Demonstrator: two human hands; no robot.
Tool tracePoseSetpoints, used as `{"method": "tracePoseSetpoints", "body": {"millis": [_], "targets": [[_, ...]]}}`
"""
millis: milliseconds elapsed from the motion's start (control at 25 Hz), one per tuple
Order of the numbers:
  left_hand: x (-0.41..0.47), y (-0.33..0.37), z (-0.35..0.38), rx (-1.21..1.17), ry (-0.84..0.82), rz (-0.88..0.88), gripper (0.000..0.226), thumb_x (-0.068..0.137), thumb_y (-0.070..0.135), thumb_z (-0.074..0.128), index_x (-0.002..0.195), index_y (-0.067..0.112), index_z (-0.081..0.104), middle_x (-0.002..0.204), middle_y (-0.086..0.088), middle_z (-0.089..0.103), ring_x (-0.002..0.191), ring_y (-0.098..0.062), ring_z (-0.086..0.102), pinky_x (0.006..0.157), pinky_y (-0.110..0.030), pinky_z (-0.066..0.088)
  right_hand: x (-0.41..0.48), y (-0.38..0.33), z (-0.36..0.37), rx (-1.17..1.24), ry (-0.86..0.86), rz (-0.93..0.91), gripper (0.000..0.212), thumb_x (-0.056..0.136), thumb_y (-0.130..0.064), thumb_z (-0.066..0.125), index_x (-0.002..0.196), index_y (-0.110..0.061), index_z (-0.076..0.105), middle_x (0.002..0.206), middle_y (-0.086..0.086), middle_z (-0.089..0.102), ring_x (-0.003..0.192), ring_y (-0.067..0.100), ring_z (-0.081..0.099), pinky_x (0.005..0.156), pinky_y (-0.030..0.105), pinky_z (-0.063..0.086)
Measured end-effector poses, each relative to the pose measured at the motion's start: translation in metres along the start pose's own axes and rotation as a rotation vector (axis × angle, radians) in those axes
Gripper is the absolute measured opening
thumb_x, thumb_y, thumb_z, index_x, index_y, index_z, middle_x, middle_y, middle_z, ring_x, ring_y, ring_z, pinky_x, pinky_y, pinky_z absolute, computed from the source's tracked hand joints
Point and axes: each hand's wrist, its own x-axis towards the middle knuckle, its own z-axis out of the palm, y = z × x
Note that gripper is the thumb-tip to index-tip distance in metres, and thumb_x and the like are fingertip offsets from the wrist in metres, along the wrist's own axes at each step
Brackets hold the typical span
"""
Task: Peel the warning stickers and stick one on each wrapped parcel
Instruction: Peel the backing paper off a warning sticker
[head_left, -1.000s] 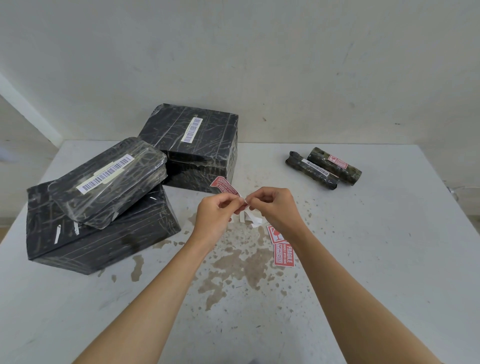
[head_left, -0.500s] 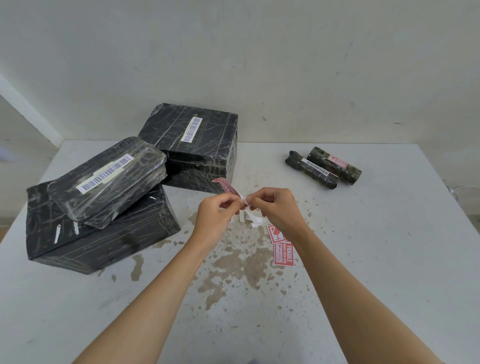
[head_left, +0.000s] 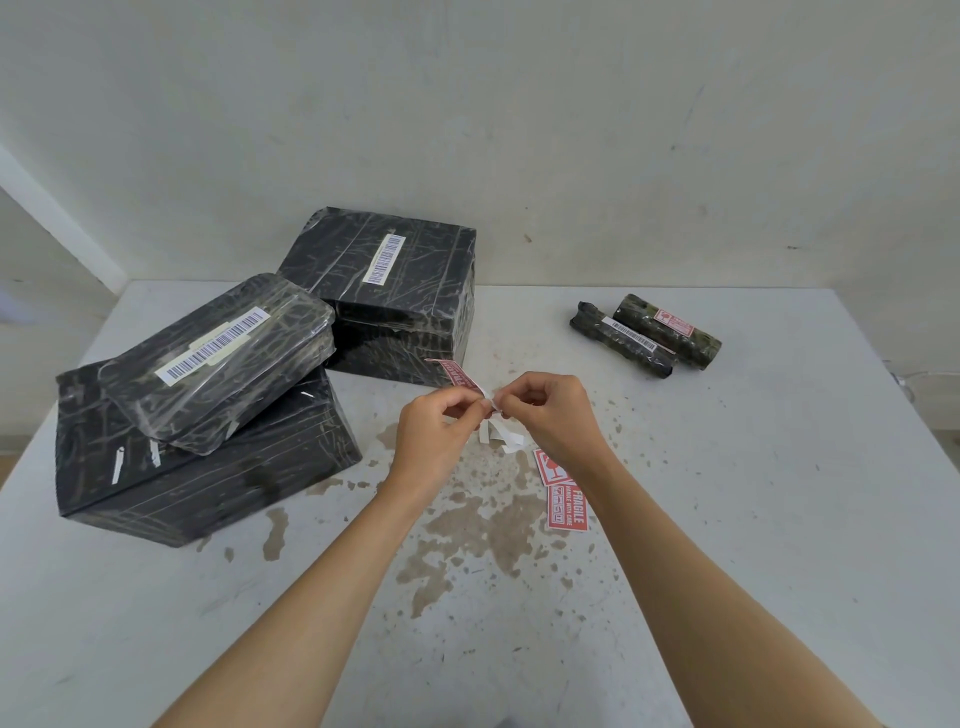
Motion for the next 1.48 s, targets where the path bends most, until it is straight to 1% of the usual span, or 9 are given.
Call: {"method": "tracePoseSetpoints", "body": {"millis": [120, 240, 400, 560, 960, 1120, 1280, 1360, 1480], "targets": [[-0.0006, 0.0010, 0.0021, 0.003, 0.024, -0.004, 0.012, 0.087, 0.020, 0.065, 0.081, 0.014, 0.074, 0.075, 0.003, 0.071, 0.070, -0.009, 0.063, 0.068, -0.023, 0.049, 0.0011, 0.0011, 0.0012, -0.019, 0.015, 0.002, 0.007, 0.081, -0.006, 0.066, 0.077, -0.004, 0.072, 0.071, 0.007, 0.071, 0.065, 0.012, 0.062, 0.065, 0.028, 0.053], [-0.0004, 0.0021, 0.0027, -0.043, 0.028, -0.043, 0.011, 0.087, 0.021, 0.065, 0.083, 0.016, 0.075, 0.076, 0.003, 0.072, 0.069, -0.008, 0.064, 0.064, -0.020, 0.050, 0.0009, 0.0013, 0.0013, 0.001, 0.016, 0.013, 0.010, 0.084, -0.007, 0.063, 0.080, -0.003, 0.072, 0.069, 0.004, 0.068, 0.060, 0.007, 0.057, 0.056, 0.016, 0.044], [-0.0005, 0.0030, 0.0020, -0.111, 0.034, -0.097, 0.011, 0.087, 0.020, 0.064, 0.084, 0.017, 0.075, 0.078, 0.006, 0.073, 0.068, -0.005, 0.065, 0.063, -0.014, 0.046, -0.0003, 0.0014, 0.0011, 0.079, -0.005, 0.012, 0.012, 0.087, -0.008, 0.062, 0.083, -0.002, 0.072, 0.067, 0.002, 0.066, 0.057, 0.000, 0.057, 0.055, 0.011, 0.042], [-0.0019, 0.0020, 0.0006, -0.121, 0.034, -0.099, 0.011, 0.087, 0.021, 0.064, 0.083, 0.019, 0.074, 0.079, 0.006, 0.073, 0.070, -0.007, 0.066, 0.063, -0.015, 0.047, -0.0001, 0.0013, 0.0014, 0.076, -0.011, 0.013, 0.010, 0.085, -0.008, 0.064, 0.081, -0.004, 0.072, 0.066, -0.002, 0.066, 0.056, 0.000, 0.055, 0.055, 0.012, 0.043], [-0.0017, 0.0087, -0.0004, -0.201, 0.011, -0.133, 0.013, 0.089, 0.016, 0.062, 0.083, 0.016, 0.073, 0.079, -0.001, 0.072, 0.067, -0.004, 0.065, 0.058, -0.011, 0.045, -0.0028, -0.0060, -0.0046, 0.090, -0.053, -0.024, 0.006, 0.081, -0.005, 0.069, 0.082, 0.001, 0.071, 0.071, 0.004, 0.071, 0.059, -0.003, 0.061, 0.056, 0.008, 0.043], [-0.0026, 0.0076, -0.0017, -0.172, -0.009, -0.115, 0.012, 0.089, 0.017, 0.062, 0.085, 0.015, 0.074, 0.078, 0.000, 0.073, 0.068, -0.003, 0.065, 0.058, -0.009, 0.044, -0.0029, -0.0053, -0.0037, 0.067, -0.051, -0.020, 0.004, 0.080, -0.003, 0.069, 0.079, -0.002, 0.072, 0.063, -0.004, 0.068, 0.055, -0.002, 0.059, 0.055, 0.009, 0.043], [-0.0038, 0.0060, -0.0023, -0.114, -0.011, -0.068, 0.013, 0.089, 0.019, 0.063, 0.087, 0.013, 0.074, 0.079, 0.001, 0.073, 0.067, -0.002, 0.065, 0.060, -0.008, 0.045, -0.0027, -0.0042, -0.0031, 0.073, -0.060, -0.020, 0.007, 0.080, 0.001, 0.066, 0.080, 0.001, 0.072, 0.062, -0.001, 0.068, 0.053, -0.003, 0.058, 0.053, 0.007, 0.040], [-0.0037, 0.0049, -0.0026, -0.102, -0.009, -0.064, 0.013, 0.089, 0.020, 0.063, 0.087, 0.013, 0.074, 0.079, 0.002, 0.073, 0.068, -0.003, 0.065, 0.061, -0.009, 0.045, -0.0022, -0.0030, -0.0047, 0.060, -0.080, -0.019, 0.007, 0.082, -0.002, 0.066, 0.082, 0.001, 0.072, 0.063, -0.001, 0.068, 0.053, -0.002, 0.057, 0.052, 0.008, 0.040], [-0.0028, 0.0029, -0.0036, -0.094, -0.007, -0.064, 0.013, 0.089, 0.020, 0.062, 0.086, 0.014, 0.074, 0.078, 0.003, 0.073, 0.070, -0.004, 0.066, 0.062, -0.010, 0.045, -0.0010, -0.0004, -0.0061, 0.053, -0.110, -0.012, 0.009, 0.085, -0.008, 0.067, 0.085, 0.000, 0.073, 0.059, -0.009, 0.066, 0.051, 0.001, 0.052, 0.052, 0.013, 0.040]]}}
